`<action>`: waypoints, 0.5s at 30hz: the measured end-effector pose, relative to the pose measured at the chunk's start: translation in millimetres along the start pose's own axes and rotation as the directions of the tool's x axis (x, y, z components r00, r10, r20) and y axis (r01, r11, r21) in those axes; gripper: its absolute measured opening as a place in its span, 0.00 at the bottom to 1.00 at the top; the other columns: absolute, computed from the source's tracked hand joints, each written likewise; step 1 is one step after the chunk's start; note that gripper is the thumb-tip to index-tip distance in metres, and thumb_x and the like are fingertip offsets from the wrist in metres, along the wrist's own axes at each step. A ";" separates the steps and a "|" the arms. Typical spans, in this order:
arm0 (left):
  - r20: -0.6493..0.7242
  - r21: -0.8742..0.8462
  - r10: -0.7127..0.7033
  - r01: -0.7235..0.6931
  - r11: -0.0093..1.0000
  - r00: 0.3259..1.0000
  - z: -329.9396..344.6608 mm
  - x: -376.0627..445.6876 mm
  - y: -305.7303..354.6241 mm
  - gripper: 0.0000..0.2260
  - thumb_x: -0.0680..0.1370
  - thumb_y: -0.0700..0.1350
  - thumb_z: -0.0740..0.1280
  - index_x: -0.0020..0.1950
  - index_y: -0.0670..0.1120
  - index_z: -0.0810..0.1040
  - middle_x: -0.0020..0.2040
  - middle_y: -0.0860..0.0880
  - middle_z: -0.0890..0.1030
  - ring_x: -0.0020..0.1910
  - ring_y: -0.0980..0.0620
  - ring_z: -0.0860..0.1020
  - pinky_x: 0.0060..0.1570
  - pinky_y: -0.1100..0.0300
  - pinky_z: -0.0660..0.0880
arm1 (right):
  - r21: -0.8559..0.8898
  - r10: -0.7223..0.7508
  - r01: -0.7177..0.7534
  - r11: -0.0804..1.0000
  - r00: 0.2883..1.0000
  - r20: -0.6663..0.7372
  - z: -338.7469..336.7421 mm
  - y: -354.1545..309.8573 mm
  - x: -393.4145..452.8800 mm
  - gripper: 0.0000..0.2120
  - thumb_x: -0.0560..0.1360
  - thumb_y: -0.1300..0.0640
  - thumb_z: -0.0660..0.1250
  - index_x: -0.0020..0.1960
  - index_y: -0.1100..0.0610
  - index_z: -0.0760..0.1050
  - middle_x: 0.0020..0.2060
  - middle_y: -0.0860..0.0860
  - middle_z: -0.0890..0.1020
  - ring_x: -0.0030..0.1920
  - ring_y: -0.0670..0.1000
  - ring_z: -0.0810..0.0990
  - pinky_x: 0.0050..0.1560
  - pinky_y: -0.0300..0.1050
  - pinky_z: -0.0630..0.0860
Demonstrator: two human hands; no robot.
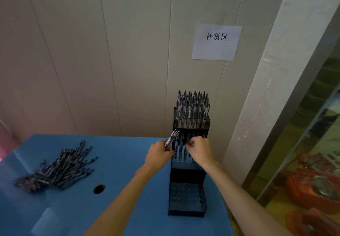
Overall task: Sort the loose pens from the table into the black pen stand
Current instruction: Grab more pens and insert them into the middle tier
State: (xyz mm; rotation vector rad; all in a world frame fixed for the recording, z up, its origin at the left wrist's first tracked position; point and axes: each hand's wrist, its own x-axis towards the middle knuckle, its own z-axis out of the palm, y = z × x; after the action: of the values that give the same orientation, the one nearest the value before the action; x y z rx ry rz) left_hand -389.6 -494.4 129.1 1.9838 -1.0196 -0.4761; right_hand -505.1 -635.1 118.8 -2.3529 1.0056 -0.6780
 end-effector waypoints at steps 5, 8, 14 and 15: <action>0.009 0.005 -0.003 0.003 1.000 1.000 -0.4 -0.7 1.2 0.15 0.74 0.38 0.67 0.35 0.51 0.64 0.29 0.52 0.66 0.27 0.53 0.63 0.32 0.57 0.64 | 0.016 0.013 -0.013 1.000 1.000 -0.025 6.3 6.5 -5.7 0.08 0.77 0.56 0.72 0.42 0.60 0.84 0.34 0.52 0.83 0.35 0.48 0.82 0.41 0.50 0.82; 0.014 -0.007 -0.003 0.003 1.000 1.000 -1.1 -0.7 2.0 0.15 0.74 0.38 0.67 0.35 0.50 0.64 0.29 0.52 0.66 0.27 0.53 0.63 0.31 0.57 0.64 | 0.017 0.027 -0.026 1.000 0.999 -0.021 2.1 3.8 -7.2 0.08 0.75 0.56 0.74 0.40 0.59 0.83 0.33 0.51 0.83 0.35 0.48 0.82 0.42 0.49 0.82; 0.023 -0.105 -0.013 0.015 0.994 1.000 0.3 2.8 7.1 0.13 0.76 0.44 0.70 0.35 0.45 0.70 0.27 0.50 0.70 0.26 0.53 0.67 0.27 0.61 0.65 | 0.226 0.085 -0.096 0.969 0.995 0.055 -19.1 -12.9 -10.4 0.04 0.73 0.56 0.75 0.40 0.54 0.84 0.33 0.48 0.84 0.36 0.45 0.83 0.42 0.43 0.82; 0.030 -0.127 -0.014 0.017 0.992 0.999 2.8 2.6 9.5 0.12 0.77 0.45 0.70 0.37 0.43 0.73 0.28 0.49 0.72 0.27 0.52 0.69 0.27 0.60 0.66 | 0.355 0.097 -0.134 0.925 0.988 0.120 -25.3 -16.3 -12.5 0.02 0.73 0.57 0.75 0.42 0.55 0.84 0.35 0.50 0.85 0.37 0.47 0.83 0.43 0.44 0.82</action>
State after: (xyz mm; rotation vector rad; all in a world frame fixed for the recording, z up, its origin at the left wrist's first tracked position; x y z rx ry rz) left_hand -394.4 -501.0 135.3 1.8778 -0.9679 -0.5657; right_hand -519.7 -621.7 144.6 -1.9696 0.8822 -0.6324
